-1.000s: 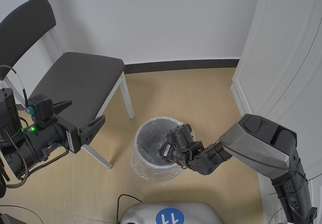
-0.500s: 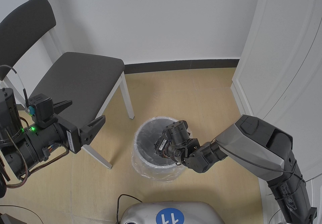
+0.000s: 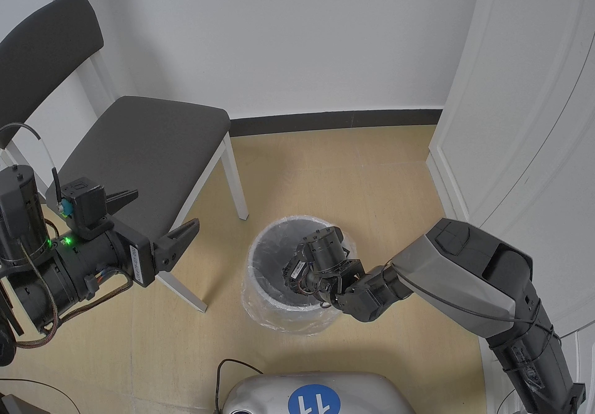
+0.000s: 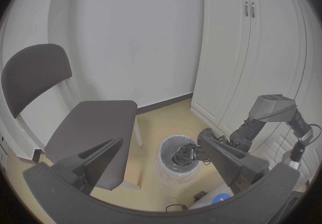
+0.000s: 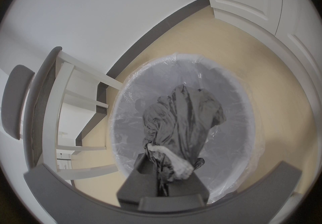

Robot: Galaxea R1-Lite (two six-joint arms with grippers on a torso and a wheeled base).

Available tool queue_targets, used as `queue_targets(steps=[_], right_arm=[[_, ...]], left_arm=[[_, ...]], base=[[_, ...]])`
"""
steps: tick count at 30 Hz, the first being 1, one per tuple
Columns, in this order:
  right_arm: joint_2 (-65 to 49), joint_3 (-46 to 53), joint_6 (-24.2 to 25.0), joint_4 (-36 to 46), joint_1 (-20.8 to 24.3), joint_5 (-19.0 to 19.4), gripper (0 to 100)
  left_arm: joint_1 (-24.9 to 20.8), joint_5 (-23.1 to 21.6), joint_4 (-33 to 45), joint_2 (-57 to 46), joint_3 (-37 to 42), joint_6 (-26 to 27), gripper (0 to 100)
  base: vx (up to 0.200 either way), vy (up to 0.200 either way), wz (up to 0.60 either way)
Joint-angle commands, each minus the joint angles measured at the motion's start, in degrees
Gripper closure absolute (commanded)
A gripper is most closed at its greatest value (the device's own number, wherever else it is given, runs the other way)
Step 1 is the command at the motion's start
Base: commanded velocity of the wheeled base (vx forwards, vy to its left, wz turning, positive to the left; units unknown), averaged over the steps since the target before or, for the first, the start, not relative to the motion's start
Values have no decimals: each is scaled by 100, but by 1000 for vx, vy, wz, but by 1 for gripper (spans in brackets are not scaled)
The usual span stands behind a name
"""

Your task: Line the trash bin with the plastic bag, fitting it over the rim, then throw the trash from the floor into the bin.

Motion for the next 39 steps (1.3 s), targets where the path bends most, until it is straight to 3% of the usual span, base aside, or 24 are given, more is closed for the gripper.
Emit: queue_targets(steps=[1,8,9,26,31,39], right_arm=[[-26,-10,88,-83,1,12,100],[-44,95,167,-443,19,12,100],[-44,95,158,-443,19,12,0],[-53,95,88,-461,36,-67,0],[-448,332,-686,-496,186,-604,0],[-923,851,-1661,-1137,89,-990,0]], left_arm=[[0,2,-3,32,-8,-2,0],[0,2,-3,32,-8,-2,0],[0,2,-3,32,-8,-2,0],[0,2,-3,32,-8,-2,0],[0,2,-3,-3,-17,-2,0],[0,2,-3,-30,1,-2,0]], base=[[0,0,0],[0,0,0],[0,0,0],[0,0,0],[0,0,0],[0,0,0]])
